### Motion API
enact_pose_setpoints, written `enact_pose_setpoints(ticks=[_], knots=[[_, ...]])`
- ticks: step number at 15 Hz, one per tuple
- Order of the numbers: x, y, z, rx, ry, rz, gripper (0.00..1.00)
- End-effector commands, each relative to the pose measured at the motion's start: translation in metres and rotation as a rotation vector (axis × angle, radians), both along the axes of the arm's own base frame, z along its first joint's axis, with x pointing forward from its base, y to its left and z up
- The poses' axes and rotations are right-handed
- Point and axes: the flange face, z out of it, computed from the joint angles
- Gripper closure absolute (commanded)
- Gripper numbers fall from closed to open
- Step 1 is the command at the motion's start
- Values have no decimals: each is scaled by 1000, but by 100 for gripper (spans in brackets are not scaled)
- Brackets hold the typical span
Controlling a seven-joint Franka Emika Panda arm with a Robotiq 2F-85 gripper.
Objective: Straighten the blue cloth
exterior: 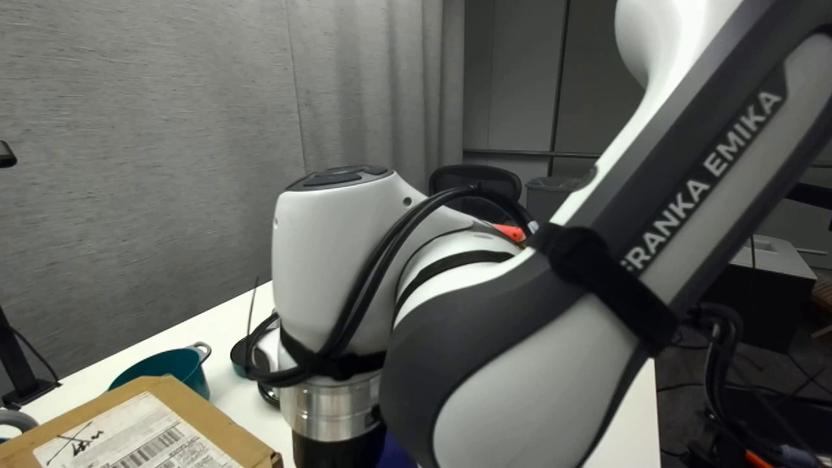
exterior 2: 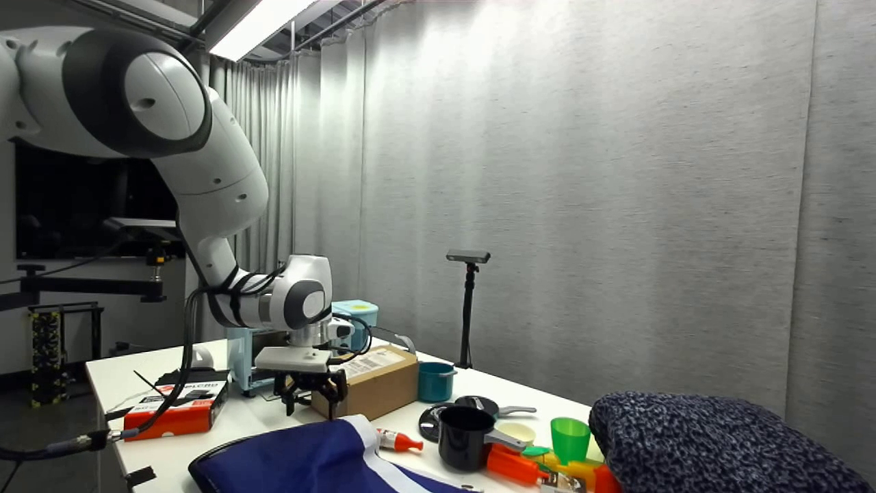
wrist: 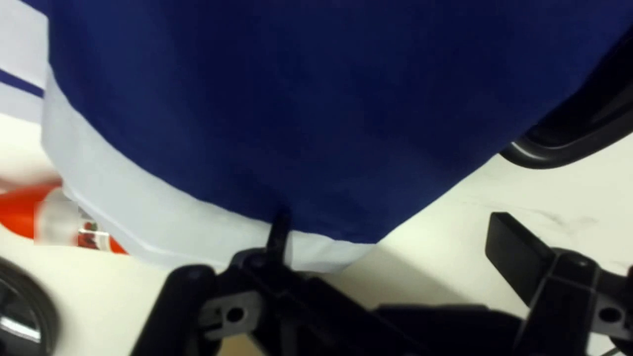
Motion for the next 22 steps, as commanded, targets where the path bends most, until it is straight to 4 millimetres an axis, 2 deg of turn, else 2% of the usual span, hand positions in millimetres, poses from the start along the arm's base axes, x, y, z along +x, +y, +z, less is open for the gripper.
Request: enact_pose_setpoints(ticks=[1, 4, 7, 8, 9, 18, 19, 22], knots=[[-11, -17, 11, -49, -61, -177, 0], [-13, -26, 8, -123, -78, -294, 0], [-16, -25, 2, -152, -98, -338, 0], [-17, -24, 0, -166, -97, -340, 25], [-18, -22, -1, -175, -103, -341, 26], [-28, -2, -9, -153, -104, -271, 96], [-29, 0, -11, -149, -105, -263, 100], [-31, 8, -14, -136, -125, -229, 100]])
